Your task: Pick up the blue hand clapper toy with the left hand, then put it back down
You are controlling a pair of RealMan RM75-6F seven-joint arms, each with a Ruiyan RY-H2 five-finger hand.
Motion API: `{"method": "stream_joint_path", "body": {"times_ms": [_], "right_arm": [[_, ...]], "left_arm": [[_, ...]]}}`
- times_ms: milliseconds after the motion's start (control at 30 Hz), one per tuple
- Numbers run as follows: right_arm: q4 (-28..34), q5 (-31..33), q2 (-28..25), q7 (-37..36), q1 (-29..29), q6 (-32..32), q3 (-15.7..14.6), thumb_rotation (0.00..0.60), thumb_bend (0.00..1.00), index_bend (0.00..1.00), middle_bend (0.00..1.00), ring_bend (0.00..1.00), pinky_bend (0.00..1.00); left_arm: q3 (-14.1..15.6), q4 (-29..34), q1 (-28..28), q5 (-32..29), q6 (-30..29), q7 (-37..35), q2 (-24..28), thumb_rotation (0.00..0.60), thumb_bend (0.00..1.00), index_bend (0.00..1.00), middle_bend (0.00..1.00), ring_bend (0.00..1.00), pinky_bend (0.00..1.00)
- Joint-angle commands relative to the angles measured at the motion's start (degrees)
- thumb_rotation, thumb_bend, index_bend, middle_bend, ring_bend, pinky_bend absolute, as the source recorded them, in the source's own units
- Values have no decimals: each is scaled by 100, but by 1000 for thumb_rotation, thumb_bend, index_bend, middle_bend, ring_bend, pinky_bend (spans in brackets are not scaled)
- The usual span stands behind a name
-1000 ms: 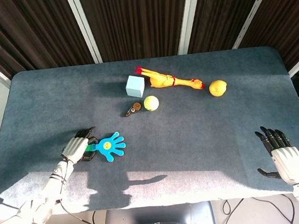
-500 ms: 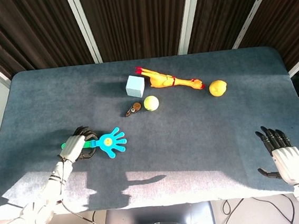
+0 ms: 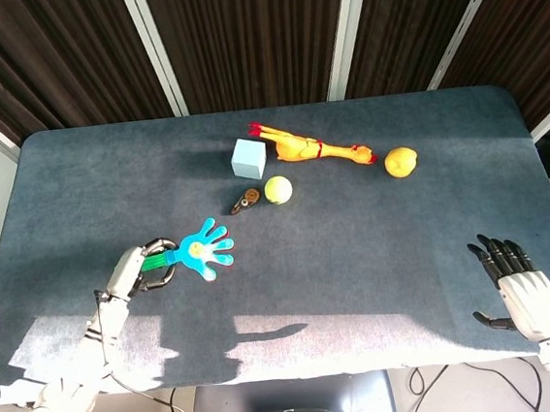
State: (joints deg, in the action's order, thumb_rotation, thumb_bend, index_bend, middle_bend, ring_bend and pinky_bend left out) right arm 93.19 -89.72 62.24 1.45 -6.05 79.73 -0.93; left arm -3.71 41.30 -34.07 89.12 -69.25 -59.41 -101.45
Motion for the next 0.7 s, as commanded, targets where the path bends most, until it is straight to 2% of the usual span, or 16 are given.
{"method": "stream_joint_path", "body": {"times_ms": [33,133,267,333,433,533,633,700], "right_arm": [[3,3,-5,-7,-3,-9,-2,600,188,0,0,0,0],[7,6,-15,-21,-6,-23,-5,600,188,0,0,0,0],[17,3,-34,-46,-4,-19,-7,600,188,0,0,0,0],[23,6,-43,-59,2,2,2,600,189,0,0,0,0],[28,7,-44,-55,10,23,7,600,188,0,0,0,0],[37,-10,-38,-42,3,-7,-13,600,188,0,0,0,0],[42,-13,-38,-37,-5,-32,-23,600,189,0,0,0,0],[44,-10,-40,-35,-4,-32,-22,600,189,0,0,0,0]], "left_arm": [[37,8,69,194,-549,-1065,-7,600,582,840,812,516,633],[-114,666,130,146,-915,-2563,327,600,583,841,814,515,668],[-366,1848,259,46,-1281,-5129,1163,600,588,842,818,514,696],[-400,2012,304,65,-1384,-5616,1393,600,589,844,824,511,709],[-295,1908,328,211,-1452,-5267,1450,600,590,845,835,510,724],[222,1512,186,775,-1178,-4277,1436,600,588,851,844,516,738],[871,1060,-111,1372,-343,-2615,1449,600,593,856,852,527,745],[1121,937,-276,1535,332,-1222,1452,600,597,857,854,530,747]]}}
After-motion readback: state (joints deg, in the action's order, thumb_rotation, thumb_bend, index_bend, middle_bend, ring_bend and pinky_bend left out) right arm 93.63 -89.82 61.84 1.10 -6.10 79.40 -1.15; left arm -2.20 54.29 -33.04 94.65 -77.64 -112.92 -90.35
